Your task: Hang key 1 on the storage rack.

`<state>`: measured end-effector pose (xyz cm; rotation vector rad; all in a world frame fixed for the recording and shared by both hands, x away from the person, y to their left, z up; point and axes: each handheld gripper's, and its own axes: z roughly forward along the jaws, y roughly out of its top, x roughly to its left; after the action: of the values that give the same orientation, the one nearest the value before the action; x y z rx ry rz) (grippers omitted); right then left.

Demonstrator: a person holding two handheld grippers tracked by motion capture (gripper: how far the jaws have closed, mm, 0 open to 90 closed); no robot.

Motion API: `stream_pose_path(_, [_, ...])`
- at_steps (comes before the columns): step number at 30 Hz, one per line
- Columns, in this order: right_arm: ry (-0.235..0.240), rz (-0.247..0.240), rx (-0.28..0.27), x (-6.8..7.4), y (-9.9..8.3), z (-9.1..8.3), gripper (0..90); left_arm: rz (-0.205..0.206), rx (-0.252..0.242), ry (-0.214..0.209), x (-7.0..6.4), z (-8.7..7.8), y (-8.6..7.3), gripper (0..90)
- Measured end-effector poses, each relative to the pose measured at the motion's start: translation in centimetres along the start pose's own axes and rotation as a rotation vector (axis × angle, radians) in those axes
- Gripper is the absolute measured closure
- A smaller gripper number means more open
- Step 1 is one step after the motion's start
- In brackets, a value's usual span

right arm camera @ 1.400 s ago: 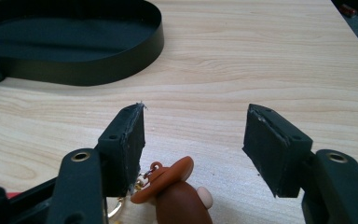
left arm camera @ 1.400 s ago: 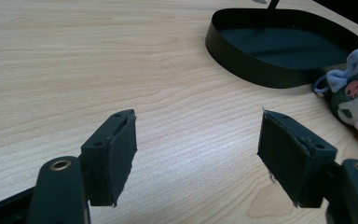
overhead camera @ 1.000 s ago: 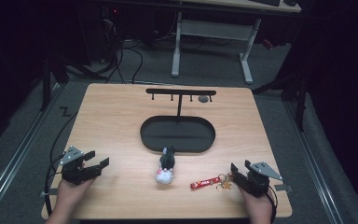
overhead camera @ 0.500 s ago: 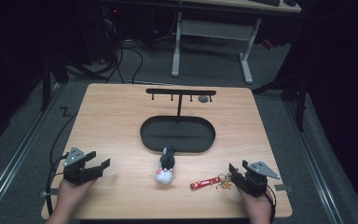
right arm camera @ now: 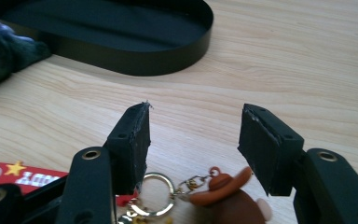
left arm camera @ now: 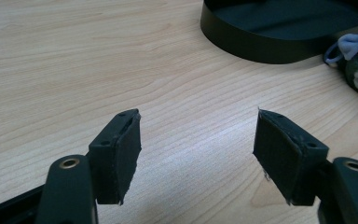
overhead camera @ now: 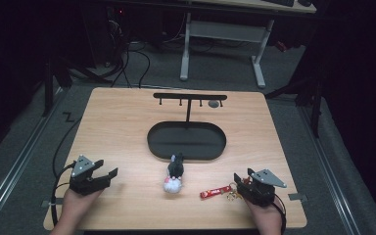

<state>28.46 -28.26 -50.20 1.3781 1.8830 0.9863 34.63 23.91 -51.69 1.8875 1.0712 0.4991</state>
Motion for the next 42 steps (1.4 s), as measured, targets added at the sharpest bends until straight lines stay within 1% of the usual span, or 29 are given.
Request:
stream_pose_path(3, [0.015,-0.009,0.006,0.6,0.2,-0.1,43.5,0.009,0.0,0.002,-0.1,0.0,0.0,32.1])
stream_pose_path(8, [0.032,-0.042,0.023,1.6,0.4,0.0,43.3,0.021,0.001,0.004,-0.1,0.0,0.0,32.0])
stream_pose_path(11, [0.041,-0.058,0.041,2.2,0.6,0.1,43.4,0.026,0.003,0.005,-0.2,0.0,0.0,31.9])
stream_pose_path(12, [0.043,-0.069,0.046,2.4,0.7,0.1,43.5,0.029,0.004,0.005,-0.2,0.0,0.0,31.9])
stream_pose_path(18, [0.058,-0.104,0.095,3.4,1.0,0.1,43.5,0.037,0.009,0.009,-0.4,0.0,0.0,31.9])
stream_pose_path(22, [0.065,-0.129,0.127,4.0,1.2,0.2,43.8,0.046,0.015,0.013,-0.5,0.0,-0.1,31.9])
stream_pose_path(24, [0.064,-0.138,0.128,4.1,1.3,0.3,44.0,0.046,0.016,0.014,-0.5,0.0,-0.1,31.9])
stream_pose_path(26, [0.064,-0.149,0.141,4.3,1.4,0.6,44.2,0.05,0.021,0.014,-0.6,0.1,-0.1,31.9])
stream_pose_path(34, [0.075,-0.152,0.19,4.4,1.4,1.1,45.8,0.085,0.033,0.011,-1.1,0.2,-0.1,31.8])
stream_pose_path(40, [0.09,-0.128,0.237,4.3,1.4,1.5,47.2,0.098,0.036,0.001,-1.1,0.1,-0.1,31.8])
stream_pose_path(42, [0.099,-0.121,0.255,4.4,1.5,1.7,47.2,0.115,0.041,-0.003,-1.1,0.2,-0.1,31.7])
